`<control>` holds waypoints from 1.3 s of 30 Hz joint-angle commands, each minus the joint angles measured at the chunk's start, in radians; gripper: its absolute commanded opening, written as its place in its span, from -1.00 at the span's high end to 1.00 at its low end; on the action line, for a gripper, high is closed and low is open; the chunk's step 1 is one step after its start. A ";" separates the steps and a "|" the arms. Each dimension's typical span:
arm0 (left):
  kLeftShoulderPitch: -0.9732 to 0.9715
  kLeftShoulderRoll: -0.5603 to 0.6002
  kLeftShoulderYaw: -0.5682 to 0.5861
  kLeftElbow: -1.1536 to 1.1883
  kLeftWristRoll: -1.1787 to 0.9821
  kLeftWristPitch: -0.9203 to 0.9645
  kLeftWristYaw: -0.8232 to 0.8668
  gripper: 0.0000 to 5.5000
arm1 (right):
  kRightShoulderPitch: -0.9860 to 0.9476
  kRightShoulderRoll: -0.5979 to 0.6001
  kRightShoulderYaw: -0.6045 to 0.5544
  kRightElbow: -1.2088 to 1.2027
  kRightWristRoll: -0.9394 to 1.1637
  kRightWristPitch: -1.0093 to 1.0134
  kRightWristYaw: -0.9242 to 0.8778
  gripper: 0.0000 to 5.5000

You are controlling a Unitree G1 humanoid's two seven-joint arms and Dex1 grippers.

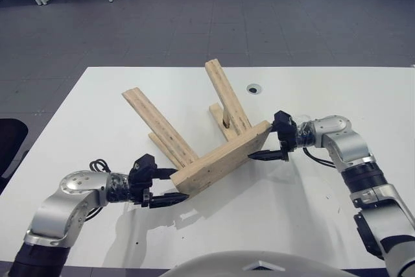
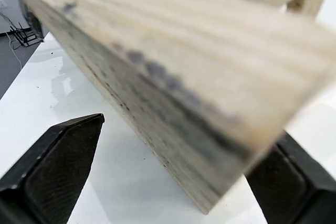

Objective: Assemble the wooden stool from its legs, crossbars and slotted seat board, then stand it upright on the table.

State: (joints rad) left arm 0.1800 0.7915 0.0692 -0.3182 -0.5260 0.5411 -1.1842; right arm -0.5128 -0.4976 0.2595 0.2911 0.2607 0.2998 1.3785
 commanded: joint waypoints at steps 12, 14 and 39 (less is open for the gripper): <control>-0.235 0.039 -0.083 0.309 0.067 -0.139 -0.153 -0.16 | 0.197 -0.104 0.009 -0.300 0.038 0.044 -0.028 0.02; -0.261 0.049 -0.099 0.340 0.061 -0.142 -0.208 -0.06 | 0.199 -0.107 0.009 -0.296 0.041 0.041 -0.031 0.14; -1.113 -0.511 0.293 1.111 -1.169 0.481 1.176 0.53 | -0.354 0.255 -0.571 0.299 1.489 0.368 -1.789 0.53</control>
State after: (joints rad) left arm -0.5524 0.6988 0.1978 0.3220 -1.4155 1.1741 -0.8484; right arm -0.4847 -0.5328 -0.1623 0.1245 1.6666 1.0241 0.4627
